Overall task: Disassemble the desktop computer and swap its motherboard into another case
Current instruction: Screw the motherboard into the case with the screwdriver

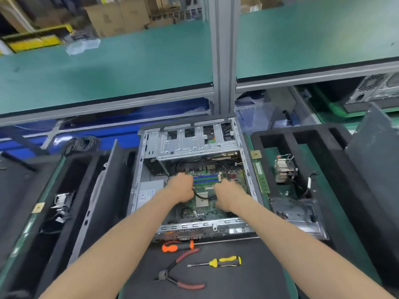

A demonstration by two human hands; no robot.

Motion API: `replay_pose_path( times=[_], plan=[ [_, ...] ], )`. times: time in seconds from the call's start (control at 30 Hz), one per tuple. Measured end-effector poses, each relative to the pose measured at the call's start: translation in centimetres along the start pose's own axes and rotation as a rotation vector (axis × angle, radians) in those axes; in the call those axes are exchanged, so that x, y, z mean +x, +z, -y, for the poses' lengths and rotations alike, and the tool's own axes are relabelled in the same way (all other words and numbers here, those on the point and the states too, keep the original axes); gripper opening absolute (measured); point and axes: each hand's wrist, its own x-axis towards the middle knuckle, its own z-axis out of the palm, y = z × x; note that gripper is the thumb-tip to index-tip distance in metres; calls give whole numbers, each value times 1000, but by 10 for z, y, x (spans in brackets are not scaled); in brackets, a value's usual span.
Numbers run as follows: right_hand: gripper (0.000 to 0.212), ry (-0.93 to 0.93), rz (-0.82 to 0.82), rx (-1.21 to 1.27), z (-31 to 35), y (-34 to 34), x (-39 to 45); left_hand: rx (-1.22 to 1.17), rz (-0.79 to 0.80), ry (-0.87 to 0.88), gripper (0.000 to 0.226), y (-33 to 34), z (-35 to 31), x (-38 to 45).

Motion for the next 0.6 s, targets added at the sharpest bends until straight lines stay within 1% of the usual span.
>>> replay_pose_path(
  times=[0.07, 0.1, 0.17, 0.27, 0.37, 0.43, 0.5, 0.53, 0.6],
  plan=[
    [34, 88, 39, 35, -2, 4, 4, -103, 12, -100, 59, 5, -1, 9],
    [34, 124, 45, 68, -2, 5, 6, -175, 8, -152, 66, 7, -3, 12],
    [32, 191, 40, 132, -3, 4, 9, -312, -16, -225, 68, 9, -10, 18],
    [31, 253, 21, 135, -3, 4, 12, -468, -35, -288, 72, 15, -17, 23],
    [36, 290, 3, 115, -4, 5, 14, -605, -75, -373, 67, 22, -19, 24],
    [36, 316, -14, 112, -5, 4, 15, -633, -103, -400, 63, 29, -18, 27],
    [36, 324, -19, 99, -6, 4, 16, -599, -109, -393, 61, 33, -16, 29],
    [36, 321, -21, 95, -6, 4, 17, -578, -117, -381, 62, 34, -14, 30],
    [36, 320, -26, 90, -5, 5, 17, -501, -146, -331, 72, 37, -11, 30]
  ],
)
